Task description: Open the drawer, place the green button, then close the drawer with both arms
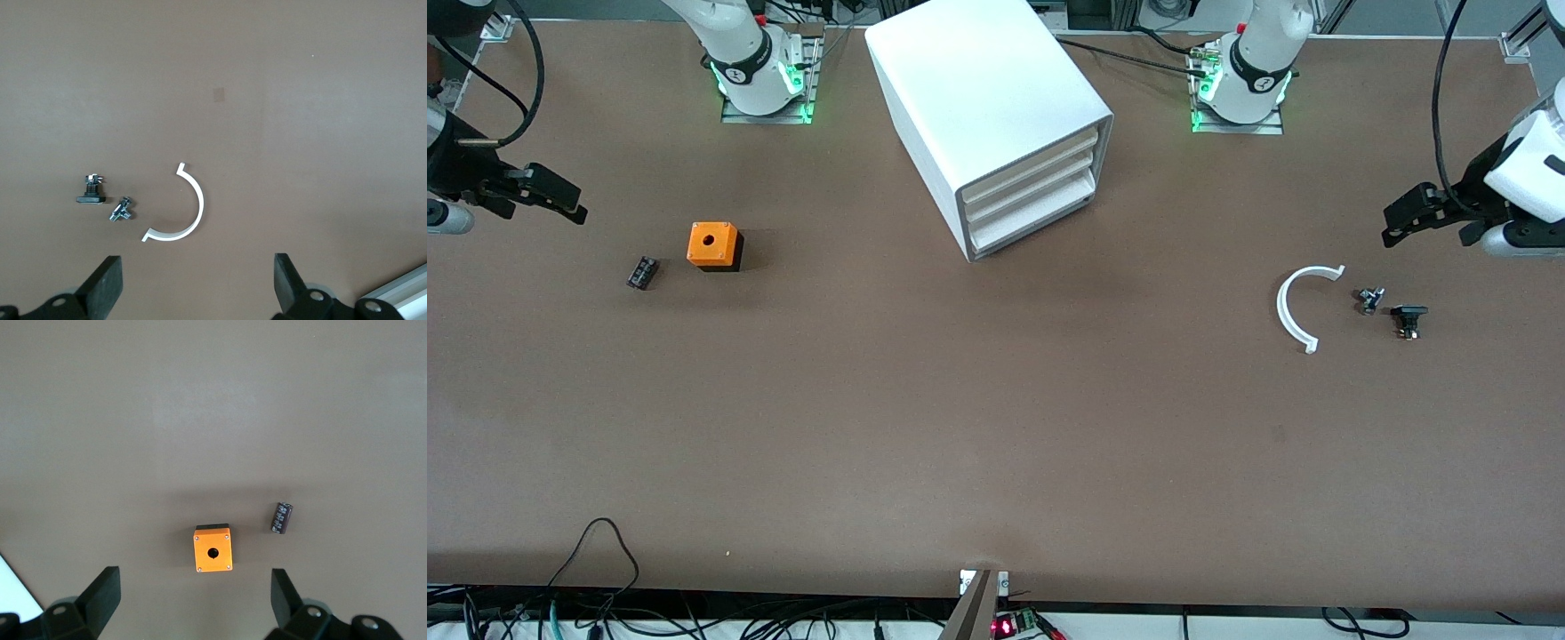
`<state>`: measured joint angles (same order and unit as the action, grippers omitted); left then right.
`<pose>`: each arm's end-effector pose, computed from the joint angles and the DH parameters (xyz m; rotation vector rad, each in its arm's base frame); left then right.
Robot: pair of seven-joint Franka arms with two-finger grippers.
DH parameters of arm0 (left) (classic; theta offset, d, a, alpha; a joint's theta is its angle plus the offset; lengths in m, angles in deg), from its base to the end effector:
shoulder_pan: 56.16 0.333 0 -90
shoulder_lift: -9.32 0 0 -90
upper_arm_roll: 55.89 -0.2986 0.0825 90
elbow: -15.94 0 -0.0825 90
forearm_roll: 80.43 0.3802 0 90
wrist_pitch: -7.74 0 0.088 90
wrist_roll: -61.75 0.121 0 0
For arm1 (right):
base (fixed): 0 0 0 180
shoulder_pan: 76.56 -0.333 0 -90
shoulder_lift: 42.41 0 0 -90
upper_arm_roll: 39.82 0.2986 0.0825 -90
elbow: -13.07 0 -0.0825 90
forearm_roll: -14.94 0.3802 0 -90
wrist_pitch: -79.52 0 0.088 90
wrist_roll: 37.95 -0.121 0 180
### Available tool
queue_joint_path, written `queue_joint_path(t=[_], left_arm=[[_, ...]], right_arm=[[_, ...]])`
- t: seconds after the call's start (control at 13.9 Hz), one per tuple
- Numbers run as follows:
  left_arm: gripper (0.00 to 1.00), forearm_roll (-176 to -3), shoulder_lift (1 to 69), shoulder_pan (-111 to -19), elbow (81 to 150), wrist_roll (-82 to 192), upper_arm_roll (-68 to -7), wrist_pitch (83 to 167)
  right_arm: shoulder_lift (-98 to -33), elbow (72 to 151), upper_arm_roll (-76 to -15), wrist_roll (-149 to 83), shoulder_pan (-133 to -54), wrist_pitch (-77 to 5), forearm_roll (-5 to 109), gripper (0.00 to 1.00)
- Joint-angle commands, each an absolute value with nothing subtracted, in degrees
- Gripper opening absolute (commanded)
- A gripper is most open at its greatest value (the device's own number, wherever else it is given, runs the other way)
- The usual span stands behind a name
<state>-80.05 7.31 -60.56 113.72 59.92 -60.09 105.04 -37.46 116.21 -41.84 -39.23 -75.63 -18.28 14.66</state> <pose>0.5498 -0.0006 0.5595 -3.1375 -0.0434 -0.0419 0.5309 -0.0285 0.5435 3.1378 -0.1146 -0.0108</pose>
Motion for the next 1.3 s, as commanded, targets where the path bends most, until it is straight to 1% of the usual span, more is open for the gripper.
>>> queue_joint_path(t=[0.0,0.43,0.94,1.22], left_arm=[[1.0,-80.5,6.9,-60.6,113.8,61.4,-59.9,103.9],[1.0,-81.1,7.4,-60.7,112.3,61.2,-59.8,103.0],[1.0,-81.2,7.4,-60.8,112.2,61.1,-59.8,102.8],[1.0,-81.3,7.4,-60.7,112.2,61.2,-59.9,102.2]], right_arm=[[-37.9,114.8,-41.8,-38.5,-75.4,-17.5,14.9,1.0],[-37.1,115.1,-41.6,-39.2,-75.4,-16.2,14.9,1.0],[-37.4,115.2,-41.7,-39.4,-75.4,-17.4,14.9,1.0],[-36.1,117.2,-41.7,-39.4,-75.4,-17.4,14.8,1.0]])
